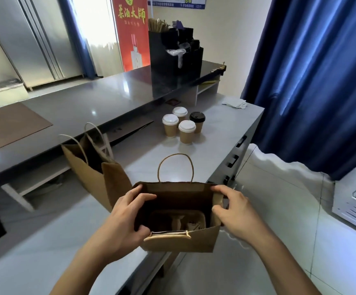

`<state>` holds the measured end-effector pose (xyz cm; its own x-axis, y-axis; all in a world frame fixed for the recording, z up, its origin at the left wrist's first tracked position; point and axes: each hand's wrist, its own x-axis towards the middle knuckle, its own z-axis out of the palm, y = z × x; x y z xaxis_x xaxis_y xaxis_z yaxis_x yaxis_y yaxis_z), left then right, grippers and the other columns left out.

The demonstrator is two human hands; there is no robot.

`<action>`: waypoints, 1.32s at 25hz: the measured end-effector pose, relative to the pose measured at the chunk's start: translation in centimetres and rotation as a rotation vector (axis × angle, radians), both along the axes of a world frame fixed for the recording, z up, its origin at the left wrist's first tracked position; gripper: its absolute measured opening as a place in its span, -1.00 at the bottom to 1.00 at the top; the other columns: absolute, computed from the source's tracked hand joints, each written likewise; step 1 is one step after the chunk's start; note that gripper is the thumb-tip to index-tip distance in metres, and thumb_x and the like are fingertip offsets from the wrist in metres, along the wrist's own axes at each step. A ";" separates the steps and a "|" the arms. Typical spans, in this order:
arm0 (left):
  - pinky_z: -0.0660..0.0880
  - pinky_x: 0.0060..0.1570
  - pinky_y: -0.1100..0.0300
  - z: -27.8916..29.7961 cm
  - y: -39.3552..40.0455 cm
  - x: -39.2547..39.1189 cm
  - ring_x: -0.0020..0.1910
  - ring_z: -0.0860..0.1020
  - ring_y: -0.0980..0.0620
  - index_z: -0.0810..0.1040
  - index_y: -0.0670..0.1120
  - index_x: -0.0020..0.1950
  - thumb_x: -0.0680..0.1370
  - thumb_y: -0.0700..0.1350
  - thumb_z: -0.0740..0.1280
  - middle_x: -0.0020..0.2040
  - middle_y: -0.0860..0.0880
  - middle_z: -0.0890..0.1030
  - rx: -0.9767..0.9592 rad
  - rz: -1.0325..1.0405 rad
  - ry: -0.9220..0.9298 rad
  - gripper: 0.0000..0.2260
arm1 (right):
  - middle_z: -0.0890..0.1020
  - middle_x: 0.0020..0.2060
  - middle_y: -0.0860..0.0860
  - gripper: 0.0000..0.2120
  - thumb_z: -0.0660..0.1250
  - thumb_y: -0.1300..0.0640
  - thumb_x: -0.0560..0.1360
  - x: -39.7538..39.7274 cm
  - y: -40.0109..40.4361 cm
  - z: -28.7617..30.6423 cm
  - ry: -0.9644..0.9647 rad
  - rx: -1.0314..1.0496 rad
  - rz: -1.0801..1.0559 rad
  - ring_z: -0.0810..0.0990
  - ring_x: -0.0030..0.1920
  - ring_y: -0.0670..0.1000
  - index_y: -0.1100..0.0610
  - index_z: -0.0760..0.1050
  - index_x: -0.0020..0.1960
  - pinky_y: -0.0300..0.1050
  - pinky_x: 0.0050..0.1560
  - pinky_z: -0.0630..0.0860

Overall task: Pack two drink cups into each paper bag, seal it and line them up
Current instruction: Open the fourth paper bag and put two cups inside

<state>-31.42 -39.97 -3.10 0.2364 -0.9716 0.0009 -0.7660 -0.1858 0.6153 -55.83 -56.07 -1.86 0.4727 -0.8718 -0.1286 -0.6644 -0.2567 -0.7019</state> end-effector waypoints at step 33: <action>0.26 0.41 0.19 0.2 -33.5 -4.8 0.52 0.14 0.13 0.24 0.37 0.44 0.37 0.11 0.23 0.61 0.20 0.02 0.026 -0.030 -0.050 -0.38 | 0.53 0.12 -0.13 -0.50 0.33 0.10 0.57 -5.1 -34.5 -1.1 -0.018 0.018 0.013 0.56 -0.05 -0.11 -0.27 0.38 0.43 -0.18 -0.03 0.51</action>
<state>-36.22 -73.43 -2.95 0.2076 -0.9781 -0.0138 -0.8011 -0.1781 0.5714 -60.97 -90.52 -3.00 0.4867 -0.8629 -0.1359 -0.6483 -0.2526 -0.7183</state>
